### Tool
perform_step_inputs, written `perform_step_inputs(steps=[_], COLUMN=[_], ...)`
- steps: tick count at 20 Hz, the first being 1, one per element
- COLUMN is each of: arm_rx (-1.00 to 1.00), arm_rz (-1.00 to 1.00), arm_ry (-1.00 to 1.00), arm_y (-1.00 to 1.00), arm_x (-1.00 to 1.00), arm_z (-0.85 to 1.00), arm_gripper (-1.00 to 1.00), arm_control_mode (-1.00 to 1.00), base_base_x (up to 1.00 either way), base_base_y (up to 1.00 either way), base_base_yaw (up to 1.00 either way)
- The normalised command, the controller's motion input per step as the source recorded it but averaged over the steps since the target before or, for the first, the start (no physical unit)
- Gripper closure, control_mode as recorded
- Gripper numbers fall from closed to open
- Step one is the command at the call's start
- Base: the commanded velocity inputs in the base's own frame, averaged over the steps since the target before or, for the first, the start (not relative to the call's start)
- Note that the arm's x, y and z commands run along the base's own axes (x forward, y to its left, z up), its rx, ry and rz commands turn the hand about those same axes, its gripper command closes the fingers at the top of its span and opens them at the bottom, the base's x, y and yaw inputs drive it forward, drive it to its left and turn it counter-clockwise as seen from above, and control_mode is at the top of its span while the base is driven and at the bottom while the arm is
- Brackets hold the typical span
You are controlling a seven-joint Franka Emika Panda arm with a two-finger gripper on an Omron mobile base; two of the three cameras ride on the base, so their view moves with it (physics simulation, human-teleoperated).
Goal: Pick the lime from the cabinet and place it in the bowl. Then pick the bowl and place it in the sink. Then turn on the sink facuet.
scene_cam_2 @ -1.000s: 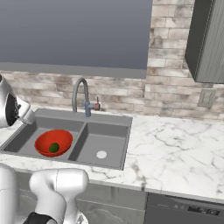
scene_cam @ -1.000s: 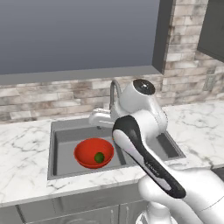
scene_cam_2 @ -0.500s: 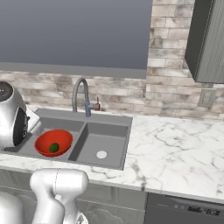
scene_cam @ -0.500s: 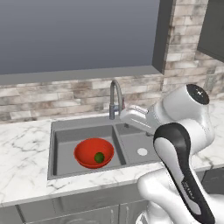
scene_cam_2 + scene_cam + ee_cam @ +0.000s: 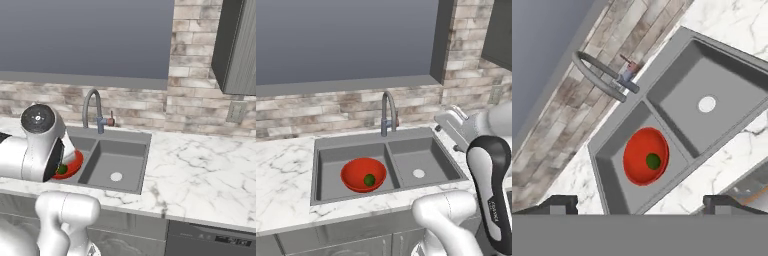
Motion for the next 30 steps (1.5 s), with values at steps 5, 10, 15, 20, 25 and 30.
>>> perform_step_inputs(steps=[5,10,15,20,25,30], arm_rx=[0.47,0.55,0.64,0.71,0.63,0.35], arm_rz=[-0.41,-0.36,-0.17,-0.02,0.05,0.02], arm_ry=[0.02,0.04,0.17,0.23,0.13,0.03], arm_y=[-0.54,-0.03,0.18,-0.05,-0.35,-0.04], arm_x=[0.58,0.94,1.0,1.0,1.0,1.0], arm_z=[-0.19,-0.29,-0.43,-0.05,0.03,-0.23], arm_gripper=[-1.0,-1.0,-1.0,-1.0,-1.0,-1.0], arm_control_mode=[-1.0,-1.0,-1.0,-1.0,-1.0,-1.0], base_base_x=[0.0,0.0,0.0,0.0,0.0,0.0], base_base_y=[0.0,0.0,0.0,0.0,0.0,0.0], base_base_yaw=[0.0,0.0,0.0,0.0,0.0,0.0])
